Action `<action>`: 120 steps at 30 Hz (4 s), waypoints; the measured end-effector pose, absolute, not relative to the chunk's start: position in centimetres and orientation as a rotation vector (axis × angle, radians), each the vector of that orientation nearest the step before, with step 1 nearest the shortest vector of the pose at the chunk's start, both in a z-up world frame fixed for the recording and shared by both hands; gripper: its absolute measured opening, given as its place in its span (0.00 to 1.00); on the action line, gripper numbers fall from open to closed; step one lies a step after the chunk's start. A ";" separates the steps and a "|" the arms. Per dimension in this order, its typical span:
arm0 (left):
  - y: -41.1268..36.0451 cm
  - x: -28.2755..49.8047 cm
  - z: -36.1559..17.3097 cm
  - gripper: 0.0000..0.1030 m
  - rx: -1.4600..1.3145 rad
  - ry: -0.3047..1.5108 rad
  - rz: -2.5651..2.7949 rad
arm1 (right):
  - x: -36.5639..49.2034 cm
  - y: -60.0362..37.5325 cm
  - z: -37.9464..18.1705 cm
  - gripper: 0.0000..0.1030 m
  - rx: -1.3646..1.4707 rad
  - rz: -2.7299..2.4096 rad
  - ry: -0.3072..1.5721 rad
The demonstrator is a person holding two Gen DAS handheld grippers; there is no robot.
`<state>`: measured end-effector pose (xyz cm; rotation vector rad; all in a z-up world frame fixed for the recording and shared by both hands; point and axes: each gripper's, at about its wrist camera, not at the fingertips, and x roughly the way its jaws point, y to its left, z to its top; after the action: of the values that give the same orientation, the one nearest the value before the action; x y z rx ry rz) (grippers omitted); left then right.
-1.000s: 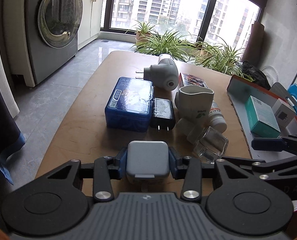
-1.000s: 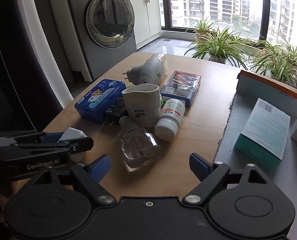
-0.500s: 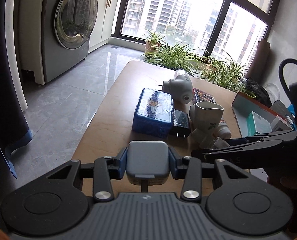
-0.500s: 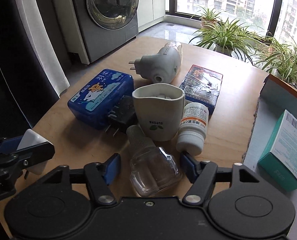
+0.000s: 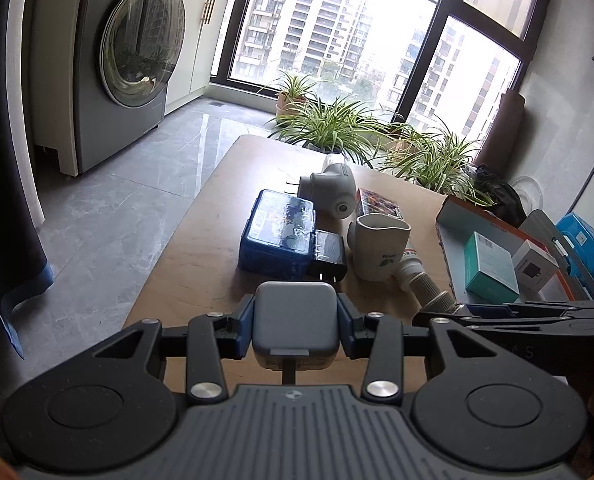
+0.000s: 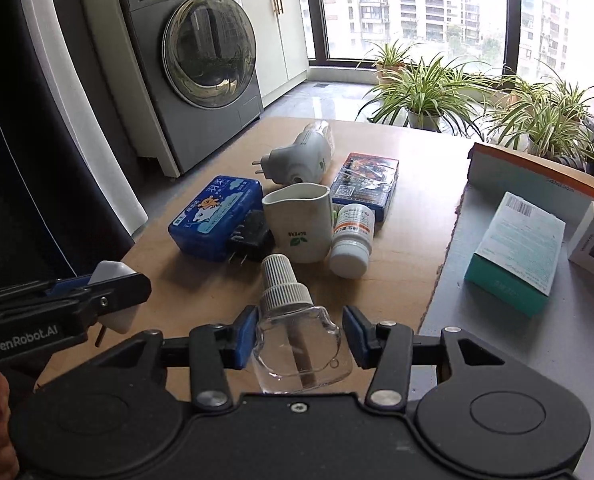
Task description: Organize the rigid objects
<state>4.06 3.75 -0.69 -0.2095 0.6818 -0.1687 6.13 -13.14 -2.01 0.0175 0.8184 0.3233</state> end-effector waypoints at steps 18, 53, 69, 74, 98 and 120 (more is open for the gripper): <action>-7.5 3.3 2.9 0.41 -0.126 0.624 -0.424 | -2.1 -26.3 2.8 0.56 0.145 -0.018 0.674; -15.7 3.8 3.9 0.41 -0.039 0.626 -0.519 | -0.6 -30.5 4.0 0.56 0.155 -0.087 0.644; -15.4 3.7 3.6 0.41 -0.053 0.635 -0.518 | -0.2 -30.0 3.8 0.56 0.143 -0.082 0.656; -15.3 3.5 3.4 0.41 -0.055 0.639 -0.516 | -0.2 -29.8 3.8 0.56 0.141 -0.081 0.657; -15.5 3.7 3.1 0.41 -0.054 0.654 -0.524 | 0.3 -29.3 3.3 0.56 0.137 -0.076 0.669; -15.3 4.0 2.8 0.41 -0.057 0.660 -0.529 | 0.9 -28.9 3.2 0.56 0.125 -0.069 0.680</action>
<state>3.96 -15.28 2.81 -0.0567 0.6596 -0.5294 0.87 -28.94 3.18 0.1250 0.6803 -0.0691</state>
